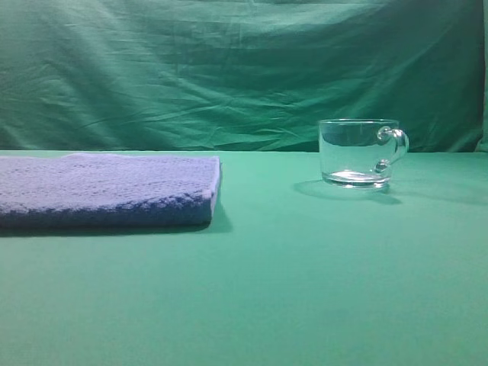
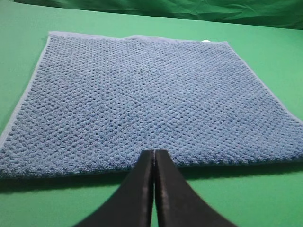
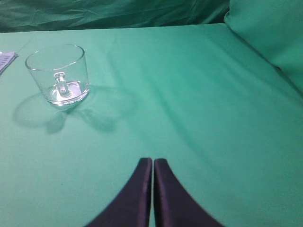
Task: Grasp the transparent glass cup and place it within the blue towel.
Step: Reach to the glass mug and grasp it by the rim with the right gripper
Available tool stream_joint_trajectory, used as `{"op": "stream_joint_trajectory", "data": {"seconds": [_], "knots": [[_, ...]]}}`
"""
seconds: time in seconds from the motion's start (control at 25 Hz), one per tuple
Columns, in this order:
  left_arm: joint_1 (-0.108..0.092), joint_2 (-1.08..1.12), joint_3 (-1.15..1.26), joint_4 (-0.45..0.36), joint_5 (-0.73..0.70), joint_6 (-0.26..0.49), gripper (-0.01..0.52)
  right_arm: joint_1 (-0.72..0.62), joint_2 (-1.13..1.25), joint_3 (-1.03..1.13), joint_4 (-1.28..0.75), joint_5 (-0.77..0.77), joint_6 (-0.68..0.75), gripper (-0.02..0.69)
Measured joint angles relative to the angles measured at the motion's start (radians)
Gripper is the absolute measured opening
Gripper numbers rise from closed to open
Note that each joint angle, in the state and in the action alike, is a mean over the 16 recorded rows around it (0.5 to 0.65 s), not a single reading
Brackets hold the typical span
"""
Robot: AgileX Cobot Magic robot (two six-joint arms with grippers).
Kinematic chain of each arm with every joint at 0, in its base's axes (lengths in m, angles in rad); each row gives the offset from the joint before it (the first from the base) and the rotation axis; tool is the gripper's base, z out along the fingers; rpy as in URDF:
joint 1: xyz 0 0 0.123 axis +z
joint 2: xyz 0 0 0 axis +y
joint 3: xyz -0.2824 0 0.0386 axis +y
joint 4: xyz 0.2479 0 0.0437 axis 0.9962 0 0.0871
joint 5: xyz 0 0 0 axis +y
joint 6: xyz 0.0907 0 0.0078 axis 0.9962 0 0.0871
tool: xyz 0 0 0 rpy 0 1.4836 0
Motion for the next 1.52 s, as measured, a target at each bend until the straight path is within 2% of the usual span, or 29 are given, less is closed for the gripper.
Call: {"op": "stream_joint_trajectory", "data": {"seconds": [0.4,0.76,1.0,1.16,1.52], "knots": [[0.0,0.0,0.0,0.0,0.0,0.0,0.0,0.0,0.0,0.0,0.002,-0.012,0.001,0.0],[0.0,0.0,0.0,0.0,0.0,0.0,0.0,0.002,0.002,-0.027,0.056,-0.204,0.013,0.0],[0.0,0.0,0.0,0.0,0.0,0.0,0.0,0.009,0.062,-0.131,0.088,-0.263,0.006,0.0],[0.0,0.0,0.0,0.0,0.0,0.0,0.0,0.013,0.159,-0.23,0.09,-0.221,-0.01,0.0],[0.0,0.0,0.0,0.0,0.0,0.0,0.0,0.031,0.517,-0.466,0.094,0.024,-0.068,0.0]]}}
